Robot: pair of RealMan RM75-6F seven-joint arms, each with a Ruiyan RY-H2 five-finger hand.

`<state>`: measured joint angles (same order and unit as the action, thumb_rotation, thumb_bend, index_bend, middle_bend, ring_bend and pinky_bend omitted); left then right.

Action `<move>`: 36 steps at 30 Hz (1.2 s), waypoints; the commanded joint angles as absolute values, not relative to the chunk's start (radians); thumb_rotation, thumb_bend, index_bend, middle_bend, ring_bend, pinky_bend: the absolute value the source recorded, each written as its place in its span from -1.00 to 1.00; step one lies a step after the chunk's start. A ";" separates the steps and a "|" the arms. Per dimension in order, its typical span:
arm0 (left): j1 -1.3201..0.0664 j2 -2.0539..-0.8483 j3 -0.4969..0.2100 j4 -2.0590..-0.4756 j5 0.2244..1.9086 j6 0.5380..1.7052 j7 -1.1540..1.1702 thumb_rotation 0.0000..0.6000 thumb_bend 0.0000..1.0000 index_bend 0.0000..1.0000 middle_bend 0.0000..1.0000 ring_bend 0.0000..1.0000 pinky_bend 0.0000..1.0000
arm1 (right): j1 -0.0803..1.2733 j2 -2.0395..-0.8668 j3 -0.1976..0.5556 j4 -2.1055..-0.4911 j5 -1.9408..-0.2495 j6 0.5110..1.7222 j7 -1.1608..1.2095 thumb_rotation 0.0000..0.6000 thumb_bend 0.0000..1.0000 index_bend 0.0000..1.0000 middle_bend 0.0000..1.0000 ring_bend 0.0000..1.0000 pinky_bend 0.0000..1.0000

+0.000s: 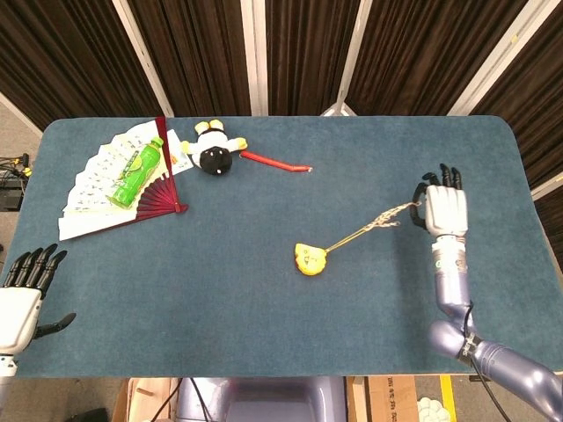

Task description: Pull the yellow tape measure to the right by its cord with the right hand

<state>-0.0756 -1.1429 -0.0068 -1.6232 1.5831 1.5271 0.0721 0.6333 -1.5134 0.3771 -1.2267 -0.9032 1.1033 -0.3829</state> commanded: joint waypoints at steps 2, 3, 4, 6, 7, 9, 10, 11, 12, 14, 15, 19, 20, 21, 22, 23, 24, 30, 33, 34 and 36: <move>-0.076 -1.144 -0.007 -1.625 1.582 1.527 0.076 1.00 -1.00 -1.00 -1.00 -1.00 -1.00 | 0.634 -1.491 0.393 -1.200 -0.884 1.097 -0.383 1.00 -0.02 0.41 -0.43 -0.92 -0.94; -0.076 -1.145 -0.007 -1.625 1.582 1.527 0.078 1.00 -1.00 -1.00 -1.00 -1.00 -1.00 | 0.634 -1.486 0.396 -1.193 -0.879 1.096 -0.384 1.00 -0.02 0.41 -0.43 -0.92 -0.94; -0.076 -1.145 -0.007 -1.626 1.583 1.527 0.079 1.00 -1.00 -1.00 -1.00 -1.00 -1.00 | 0.635 -1.482 0.398 -1.189 -0.876 1.093 -0.385 1.00 -0.02 0.41 -0.43 -0.92 -0.94; -0.076 -1.146 -0.007 -1.627 1.585 1.527 0.081 1.00 -1.00 -1.00 -1.00 -1.00 -1.00 | 0.635 -1.476 0.403 -1.176 -0.868 1.092 -0.388 1.00 -0.02 0.41 -0.43 -0.92 -0.94; -0.076 -1.146 -0.007 -1.628 1.586 1.528 0.083 1.00 -1.00 -1.00 -1.00 -1.00 -1.00 | 0.635 -1.471 0.406 -1.168 -0.863 1.091 -0.389 1.00 -0.02 0.41 -0.43 -0.92 -0.94; -0.076 -1.147 -0.006 -1.629 1.589 1.530 0.087 1.00 -1.00 -1.00 -1.00 -1.00 -1.00 | 0.635 -1.465 0.410 -1.152 -0.852 1.087 -0.391 1.00 -0.02 0.41 -0.43 -0.92 -0.94; -0.076 -1.147 -0.006 -1.630 1.589 1.530 0.088 1.00 -1.00 -1.00 -1.00 -1.00 -1.00 | 0.636 -1.462 0.412 -1.143 -0.849 1.085 -0.393 1.00 -0.02 0.41 -0.43 -0.92 -0.94; -0.075 -1.147 -0.005 -1.631 1.590 1.531 0.090 1.00 -1.00 -1.00 -1.00 -1.00 -1.00 | 0.637 -1.459 0.414 -1.132 -0.845 1.086 -0.396 1.00 -0.02 0.41 -0.43 -0.92 -0.94; -0.075 -1.147 -0.005 -1.631 1.592 1.533 0.093 1.00 -1.00 -1.00 -1.00 -1.00 -1.00 | 0.637 -1.457 0.417 -1.122 -0.841 1.086 -0.397 1.00 -0.02 0.41 -0.43 -0.92 -0.94; -0.074 -1.148 -0.004 -1.634 1.596 1.537 0.097 1.00 -1.00 -1.00 -1.00 -1.00 -1.00 | 0.638 -1.452 0.426 -1.102 -0.828 1.085 -0.394 1.00 -0.02 0.41 -0.43 -0.92 -0.94; -0.073 -1.148 -0.004 -1.634 1.598 1.538 0.099 1.00 -1.00 -1.00 -1.00 -1.00 -1.00 | 0.638 -1.450 0.430 -1.094 -0.823 1.085 -0.393 1.00 -0.02 0.41 -0.43 -0.92 -0.94; -0.072 -1.150 -0.003 -1.637 1.599 1.539 0.105 1.00 -1.00 -1.00 -1.00 -1.00 -1.00 | 0.642 -1.443 0.451 -1.050 -0.794 1.085 -0.395 1.00 -0.02 0.43 -0.43 -0.92 -0.94; -0.071 -1.150 -0.003 -1.638 1.598 1.540 0.106 1.00 -1.00 -1.00 -1.00 -1.00 -1.00 | 0.643 -1.443 0.455 -1.042 -0.788 1.086 -0.397 1.00 -0.02 0.43 -0.42 -0.92 -0.94; -0.071 -1.150 -0.003 -1.639 1.598 1.541 0.107 1.00 -1.00 -1.00 -1.00 -1.00 -1.00 | 0.644 -1.442 0.457 -1.034 -0.784 1.086 -0.400 1.00 -0.02 0.43 -0.42 -0.92 -0.94; -0.071 -1.150 -0.003 -1.640 1.599 1.542 0.109 1.00 -1.00 -1.00 -1.00 -1.00 -1.00 | 0.645 -1.441 0.458 -1.025 -0.782 1.087 -0.403 1.00 -0.02 0.43 -0.42 -0.92 -0.94; -0.070 -1.150 -0.003 -1.641 1.600 1.543 0.111 1.00 -1.00 -1.00 -1.00 -1.00 -1.00 | 0.646 -1.439 0.459 -1.016 -0.782 1.087 -0.405 1.00 -0.02 0.43 -0.42 -0.92 -0.94; -0.070 -1.150 -0.002 -1.642 1.601 1.544 0.112 1.00 -1.00 -1.00 -1.00 -1.00 -1.00 | 0.647 -1.436 0.460 -1.004 -0.782 1.087 -0.404 1.00 -0.02 0.43 -0.42 -0.92 -0.94; -0.069 -1.151 -0.001 -1.646 1.607 1.548 0.117 1.00 -1.00 -1.00 -1.00 -1.00 -1.00 | 0.644 -1.425 0.464 -0.987 -0.771 1.087 -0.409 1.00 -0.02 0.43 -0.42 -0.92 -0.94; -0.068 -1.151 -0.001 -1.646 1.609 1.549 0.116 1.00 -1.00 -1.00 -1.00 -1.00 -1.00 | 0.640 -1.420 0.454 -0.985 -0.773 1.090 -0.426 1.00 -0.02 0.43 -0.42 -0.92 -0.94; -0.068 -1.150 -0.001 -1.646 1.609 1.550 0.115 1.00 -1.00 -1.00 -1.00 -1.00 -1.00 | 0.637 -1.419 0.450 -0.986 -0.776 1.094 -0.429 1.00 -0.02 0.43 -0.42 -0.92 -0.94; -0.068 -1.150 -0.001 -1.646 1.610 1.551 0.113 1.00 -1.00 -1.00 -1.00 -1.00 -1.00 | 0.633 -1.417 0.445 -0.994 -0.780 1.102 -0.433 1.00 -0.02 0.31 -0.43 -0.92 -0.94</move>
